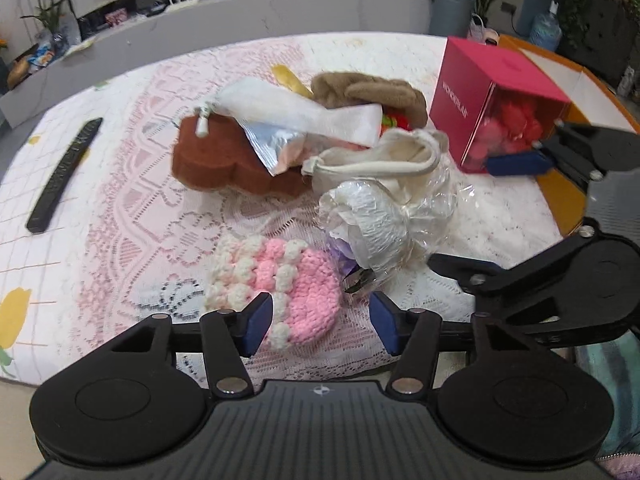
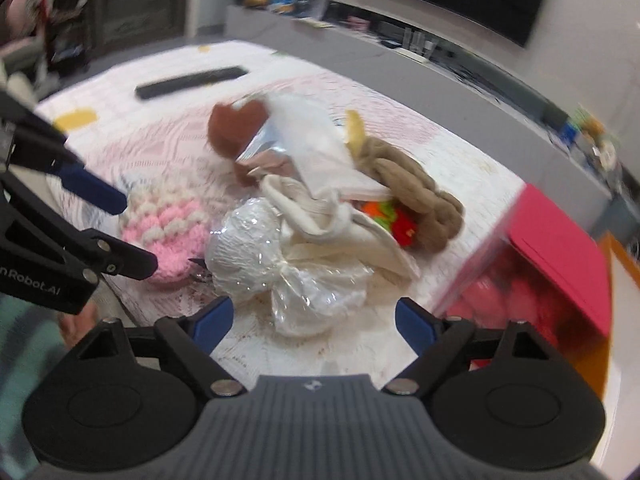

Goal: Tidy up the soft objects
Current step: 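Grasp the pink knitted item with the left tool while the right tool grasps the plastic-wrapped bundle, then carry the pink knit with the left tool while the right tool carries the bundle to the orange box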

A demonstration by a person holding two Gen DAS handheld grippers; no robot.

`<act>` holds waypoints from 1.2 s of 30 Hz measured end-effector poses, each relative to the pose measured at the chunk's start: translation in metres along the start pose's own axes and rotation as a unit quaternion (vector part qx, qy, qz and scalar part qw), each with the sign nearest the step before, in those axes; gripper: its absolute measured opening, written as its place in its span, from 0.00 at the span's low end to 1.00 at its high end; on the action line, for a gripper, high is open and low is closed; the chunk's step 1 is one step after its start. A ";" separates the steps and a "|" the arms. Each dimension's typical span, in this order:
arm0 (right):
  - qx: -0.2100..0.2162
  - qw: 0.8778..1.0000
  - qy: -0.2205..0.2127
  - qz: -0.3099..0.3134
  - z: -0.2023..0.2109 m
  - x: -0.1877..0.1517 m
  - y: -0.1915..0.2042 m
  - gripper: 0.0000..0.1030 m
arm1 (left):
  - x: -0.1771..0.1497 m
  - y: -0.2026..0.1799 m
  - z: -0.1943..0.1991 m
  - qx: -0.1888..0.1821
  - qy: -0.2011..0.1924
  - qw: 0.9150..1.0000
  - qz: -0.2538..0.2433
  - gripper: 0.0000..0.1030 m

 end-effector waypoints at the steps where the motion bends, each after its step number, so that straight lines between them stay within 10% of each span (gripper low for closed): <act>1: -0.002 1.000 0.001 0.013 -0.005 0.001 0.001 0.84 | 0.000 0.000 -0.005 -0.004 0.006 1.000 0.001 0.64; 14: -0.011 0.989 0.016 0.147 -0.056 0.004 0.017 0.84 | -0.003 0.007 -0.035 -0.006 0.055 0.998 0.025 0.64; 22: 0.003 0.995 0.027 0.094 -0.058 -0.004 0.012 0.50 | -0.003 0.001 -0.042 0.015 0.063 0.998 0.008 0.67; 36: 0.004 0.994 0.039 -0.097 0.015 -0.043 0.001 0.47 | -0.004 0.003 -0.026 0.067 0.030 0.997 0.004 0.08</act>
Point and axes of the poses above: each gripper's, at about its wrist camera, not at the fingertips, and z roughly against the way its jaws point, y to its left, x to its top, the point moved 8 cm from there along -z, roughly the way its jaws point, and after that the axes turned 4 degrees about x, right-handed, at the moved point
